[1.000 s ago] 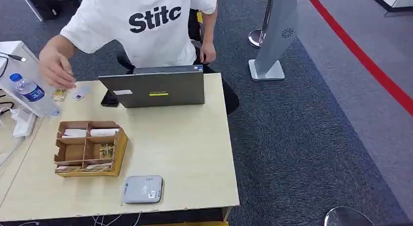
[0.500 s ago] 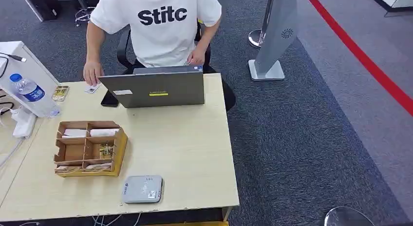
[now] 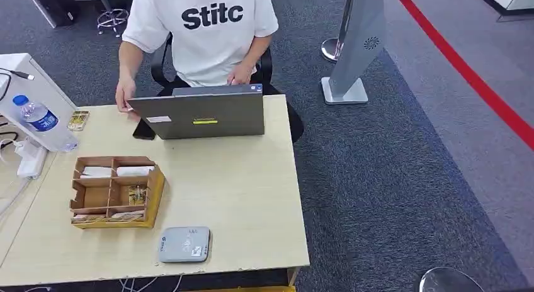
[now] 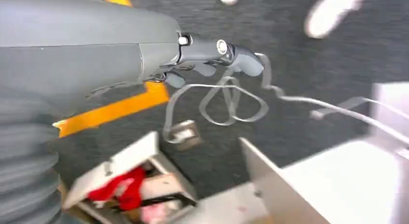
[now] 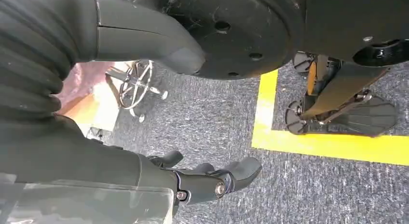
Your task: Pass the card to the sensor for recognition and then transmit it.
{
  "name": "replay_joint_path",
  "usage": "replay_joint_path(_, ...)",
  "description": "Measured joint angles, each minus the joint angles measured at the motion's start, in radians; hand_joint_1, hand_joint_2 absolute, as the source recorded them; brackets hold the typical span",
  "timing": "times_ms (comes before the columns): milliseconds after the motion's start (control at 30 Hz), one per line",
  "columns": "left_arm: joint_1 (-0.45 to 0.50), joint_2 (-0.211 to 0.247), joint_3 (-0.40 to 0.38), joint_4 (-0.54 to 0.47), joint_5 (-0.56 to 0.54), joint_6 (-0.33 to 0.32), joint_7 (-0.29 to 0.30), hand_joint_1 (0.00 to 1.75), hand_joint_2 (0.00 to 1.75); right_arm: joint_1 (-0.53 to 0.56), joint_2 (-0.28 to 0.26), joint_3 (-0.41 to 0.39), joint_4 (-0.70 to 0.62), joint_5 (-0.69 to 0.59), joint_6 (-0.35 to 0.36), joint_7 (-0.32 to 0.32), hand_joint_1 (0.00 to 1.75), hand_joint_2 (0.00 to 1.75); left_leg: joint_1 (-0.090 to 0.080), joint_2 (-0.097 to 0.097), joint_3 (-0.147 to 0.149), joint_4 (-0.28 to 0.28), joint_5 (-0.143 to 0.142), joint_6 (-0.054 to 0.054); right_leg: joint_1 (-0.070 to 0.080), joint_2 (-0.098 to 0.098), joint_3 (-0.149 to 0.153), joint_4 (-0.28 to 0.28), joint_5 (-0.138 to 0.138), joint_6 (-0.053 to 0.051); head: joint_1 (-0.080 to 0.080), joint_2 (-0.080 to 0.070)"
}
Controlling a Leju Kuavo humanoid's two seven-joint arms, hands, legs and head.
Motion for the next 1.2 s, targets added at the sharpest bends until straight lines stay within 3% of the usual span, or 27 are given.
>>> replay_joint_path(333, 0.038, -0.043, -0.067, -0.356, -0.099, 0.079, -0.097, 0.0, 1.75, -0.002, 0.005, -0.003, 0.004, -0.03, -0.012, -0.015, 0.0, 1.75, 0.0, 0.0, 0.0, 0.0, 0.0, 0.0, 0.0, 0.0, 0.0, 0.0, 0.0, 0.0, 0.0, 0.0)
replay_joint_path(533, 0.03, -0.041, -0.148, -0.534, -0.211, 0.139, -0.161, 0.0, 1.75, -0.002, 0.008, -0.012, 0.006, -0.049, -0.015, -0.02, 0.0, 1.75, 0.0, 0.0, 0.001, 0.001, 0.0, 0.0, 0.0, 0.0, 0.0, 0.0, 0.0, 0.0, 0.0, 0.0)
replay_joint_path(933, -0.054, 0.082, -0.357, -0.72, -0.495, 0.322, -0.248, 0.0, 1.75, -0.004, 0.01, -0.027, 0.007, -0.084, -0.003, -0.003, 0.0, 1.75, 0.0, 0.0, 0.001, 0.001, 0.001, 0.0, 0.0, 0.0, 0.0, 0.0, 0.001, 0.0, 0.0, 0.0)
replay_joint_path(1200, -0.161, 0.184, -0.457, -0.723, -0.728, 0.358, -0.192, 0.0, 1.75, -0.01, 0.01, -0.027, 0.007, -0.083, 0.003, 0.001, 0.0, 1.75, 0.0, 0.0, 0.001, 0.001, 0.001, 0.0, 0.0, 0.001, 0.0, 0.0, 0.001, 0.0, 0.0, 0.0)
